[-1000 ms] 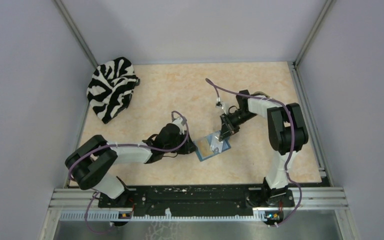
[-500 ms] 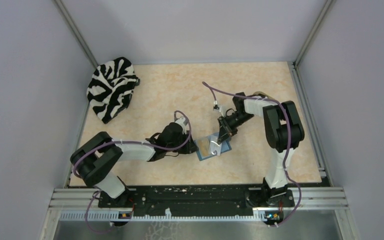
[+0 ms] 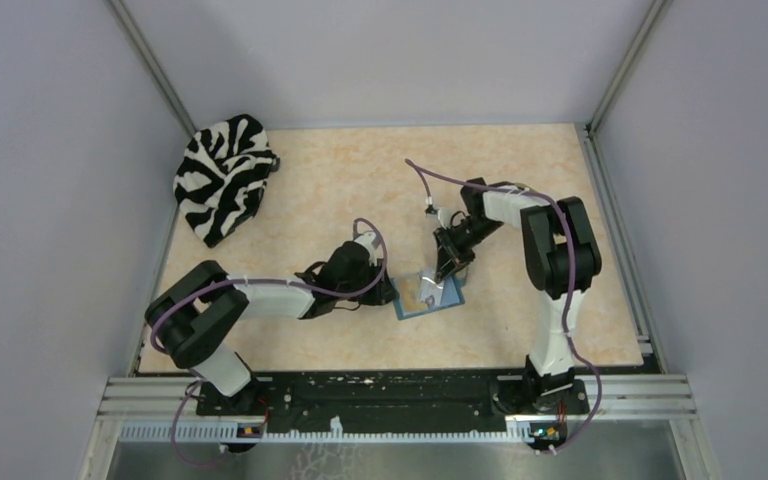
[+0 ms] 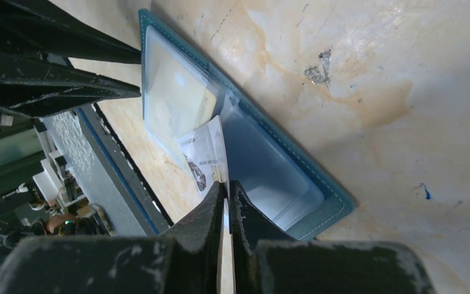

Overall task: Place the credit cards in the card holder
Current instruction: Insert the credit card into the card holder.

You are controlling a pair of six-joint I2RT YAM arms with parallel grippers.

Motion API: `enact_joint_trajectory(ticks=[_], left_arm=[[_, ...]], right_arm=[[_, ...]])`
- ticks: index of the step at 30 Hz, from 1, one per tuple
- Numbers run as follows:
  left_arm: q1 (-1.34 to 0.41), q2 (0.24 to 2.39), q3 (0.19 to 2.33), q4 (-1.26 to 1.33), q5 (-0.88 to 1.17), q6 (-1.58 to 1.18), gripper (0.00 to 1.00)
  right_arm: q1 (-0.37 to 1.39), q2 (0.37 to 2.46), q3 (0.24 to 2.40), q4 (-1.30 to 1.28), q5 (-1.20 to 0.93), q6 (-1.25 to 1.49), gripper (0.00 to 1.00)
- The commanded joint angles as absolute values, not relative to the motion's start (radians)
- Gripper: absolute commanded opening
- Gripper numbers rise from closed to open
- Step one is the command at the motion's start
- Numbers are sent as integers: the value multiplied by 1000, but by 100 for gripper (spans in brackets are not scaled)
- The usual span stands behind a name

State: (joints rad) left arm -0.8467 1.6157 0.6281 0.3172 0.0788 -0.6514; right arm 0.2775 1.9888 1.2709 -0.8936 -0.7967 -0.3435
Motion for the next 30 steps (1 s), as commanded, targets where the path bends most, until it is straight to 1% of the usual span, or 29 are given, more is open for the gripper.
enact_joint_trajectory(ticks=[1,12,30], left_arm=[[-850,1640,657,302,84,-619,35],[-850,1649,672,300,80,-602,35],[-850,1669,703,301,99,-584,35]], right_arm=[[310,2030,1313,-896,-720,-316,4],[323,2098,1380,-986,-687,-350,4],[336,2194,1452,-1054,-731,-321,8]])
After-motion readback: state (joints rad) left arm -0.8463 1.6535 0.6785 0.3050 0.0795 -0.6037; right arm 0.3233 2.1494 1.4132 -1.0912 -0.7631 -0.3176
